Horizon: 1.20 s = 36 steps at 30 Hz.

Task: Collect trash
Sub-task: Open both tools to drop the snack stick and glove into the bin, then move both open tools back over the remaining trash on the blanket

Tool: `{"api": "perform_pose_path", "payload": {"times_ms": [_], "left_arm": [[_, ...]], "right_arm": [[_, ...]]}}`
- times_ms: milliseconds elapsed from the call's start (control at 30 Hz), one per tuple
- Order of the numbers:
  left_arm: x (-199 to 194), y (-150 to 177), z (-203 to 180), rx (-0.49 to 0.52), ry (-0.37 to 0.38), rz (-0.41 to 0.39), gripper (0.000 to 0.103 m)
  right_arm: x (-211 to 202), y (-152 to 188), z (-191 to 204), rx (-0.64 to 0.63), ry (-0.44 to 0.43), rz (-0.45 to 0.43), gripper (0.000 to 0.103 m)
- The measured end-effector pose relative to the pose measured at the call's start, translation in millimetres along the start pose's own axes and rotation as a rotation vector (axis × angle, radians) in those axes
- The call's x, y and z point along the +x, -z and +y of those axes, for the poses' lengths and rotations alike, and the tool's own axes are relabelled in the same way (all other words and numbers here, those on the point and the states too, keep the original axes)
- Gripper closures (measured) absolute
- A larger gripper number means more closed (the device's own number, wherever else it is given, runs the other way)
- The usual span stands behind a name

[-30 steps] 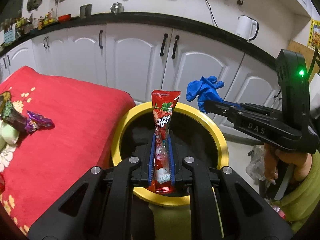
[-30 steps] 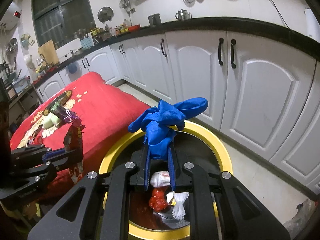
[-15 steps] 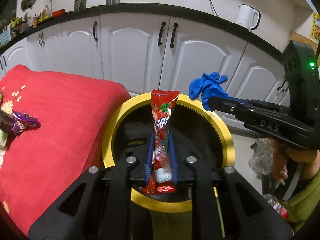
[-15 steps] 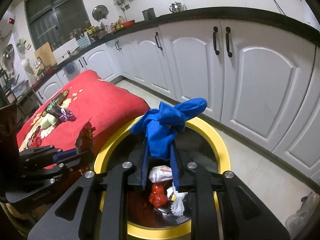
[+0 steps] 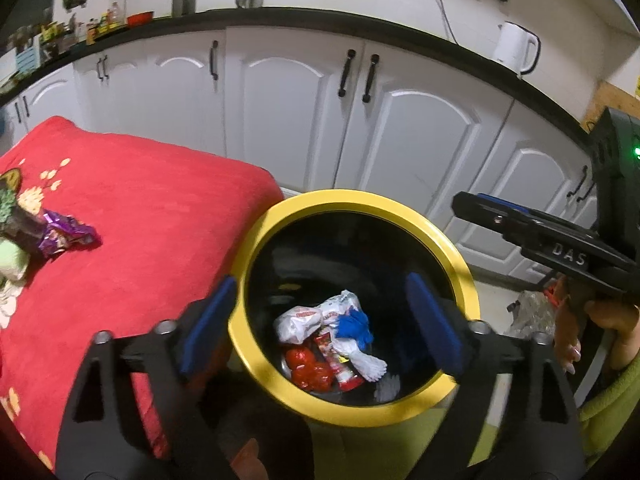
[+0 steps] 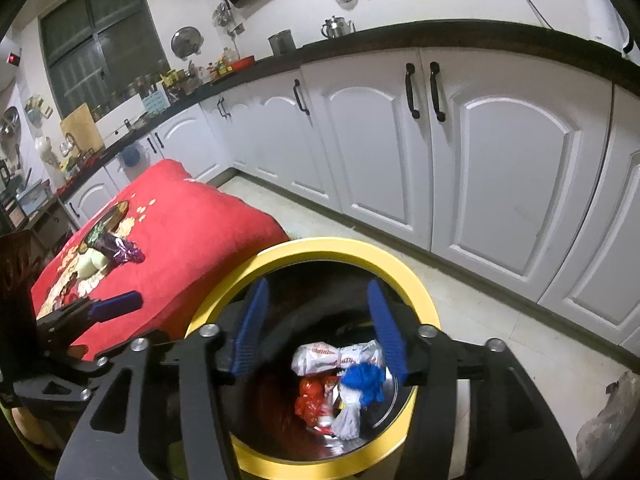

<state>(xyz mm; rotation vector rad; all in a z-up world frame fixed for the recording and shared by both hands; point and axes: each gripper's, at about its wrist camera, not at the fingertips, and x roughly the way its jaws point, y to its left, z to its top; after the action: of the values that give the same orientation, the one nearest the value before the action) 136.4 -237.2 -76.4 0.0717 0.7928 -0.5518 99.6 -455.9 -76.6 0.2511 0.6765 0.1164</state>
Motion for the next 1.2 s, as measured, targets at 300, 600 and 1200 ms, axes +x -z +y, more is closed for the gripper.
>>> {"api": "perform_pose_path", "payload": {"times_ms": [300,600,1200], "left_arm": [[-24.5,-1.4,8.8,-0.025,-0.049,-0.054,0.011],[-48.1,-3.4,18.0,-0.042,-0.088,-0.11,0.011],[-108.1,-12.9,66.1,-0.139,-0.194,-0.268,0.011]], "right_arm": [[-8.4,-3.7,11.5,-0.014,0.004,-0.035,0.039],[-16.4,-7.4,32.3,-0.046,-0.017,-0.055,0.038],[-30.8,-14.4,85.6,-0.119,-0.087,-0.108,0.034]]}}
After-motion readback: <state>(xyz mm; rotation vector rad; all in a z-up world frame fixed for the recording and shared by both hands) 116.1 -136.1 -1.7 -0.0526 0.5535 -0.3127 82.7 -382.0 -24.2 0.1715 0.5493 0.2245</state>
